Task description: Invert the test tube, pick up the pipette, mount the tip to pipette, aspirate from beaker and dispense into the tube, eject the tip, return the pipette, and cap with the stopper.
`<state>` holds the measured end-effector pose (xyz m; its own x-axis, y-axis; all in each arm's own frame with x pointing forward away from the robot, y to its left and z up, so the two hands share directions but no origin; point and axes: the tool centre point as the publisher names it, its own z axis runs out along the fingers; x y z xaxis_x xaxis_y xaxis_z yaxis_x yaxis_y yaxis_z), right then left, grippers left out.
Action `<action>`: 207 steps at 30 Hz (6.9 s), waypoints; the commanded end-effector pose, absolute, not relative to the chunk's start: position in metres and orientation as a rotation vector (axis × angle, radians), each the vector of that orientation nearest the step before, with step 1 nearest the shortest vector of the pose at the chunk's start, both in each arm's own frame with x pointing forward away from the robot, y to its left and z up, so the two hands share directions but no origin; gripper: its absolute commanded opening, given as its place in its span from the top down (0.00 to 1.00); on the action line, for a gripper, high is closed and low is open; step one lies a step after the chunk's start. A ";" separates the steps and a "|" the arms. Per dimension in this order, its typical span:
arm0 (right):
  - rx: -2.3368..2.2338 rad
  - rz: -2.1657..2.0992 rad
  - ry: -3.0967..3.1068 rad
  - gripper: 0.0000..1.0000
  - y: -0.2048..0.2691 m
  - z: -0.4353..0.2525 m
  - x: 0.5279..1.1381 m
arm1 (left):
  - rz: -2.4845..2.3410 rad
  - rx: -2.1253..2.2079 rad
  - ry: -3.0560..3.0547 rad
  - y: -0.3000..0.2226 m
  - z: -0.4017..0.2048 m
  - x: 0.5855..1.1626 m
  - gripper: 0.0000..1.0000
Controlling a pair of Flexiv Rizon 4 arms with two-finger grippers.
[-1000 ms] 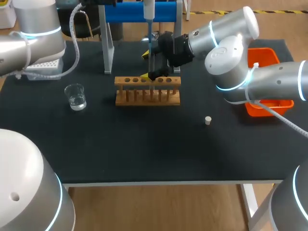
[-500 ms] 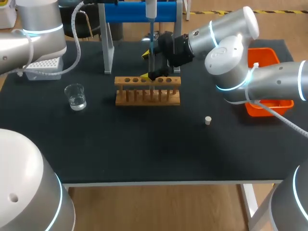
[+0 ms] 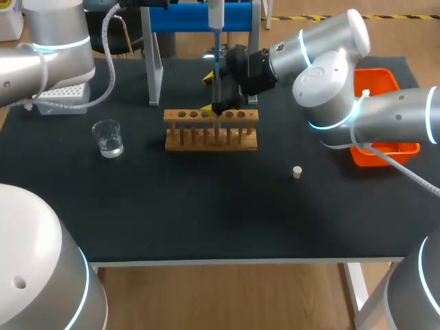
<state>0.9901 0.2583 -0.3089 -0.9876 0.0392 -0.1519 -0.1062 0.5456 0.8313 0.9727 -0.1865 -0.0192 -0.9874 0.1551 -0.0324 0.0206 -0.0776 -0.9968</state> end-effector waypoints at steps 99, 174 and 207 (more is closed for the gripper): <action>-0.046 1.431 2.622 0.00 0.254 -0.308 0.990 | 2.231 -0.291 -2.095 -0.189 -0.050 0.968 1.00; -0.045 1.433 2.620 0.00 0.253 -0.308 0.990 | 2.199 -0.323 -2.130 -0.190 -0.070 0.968 1.00; -0.045 1.433 2.620 0.00 0.253 -0.308 0.990 | 2.195 -0.312 -2.119 -0.190 -0.075 0.969 1.00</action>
<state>0.9898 0.2536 -0.3080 -0.9876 0.0480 -0.1493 -0.0999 0.5417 0.8346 0.9665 -0.1907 -0.0742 -0.9781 0.1857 -0.0944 0.0881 -0.0420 -0.9952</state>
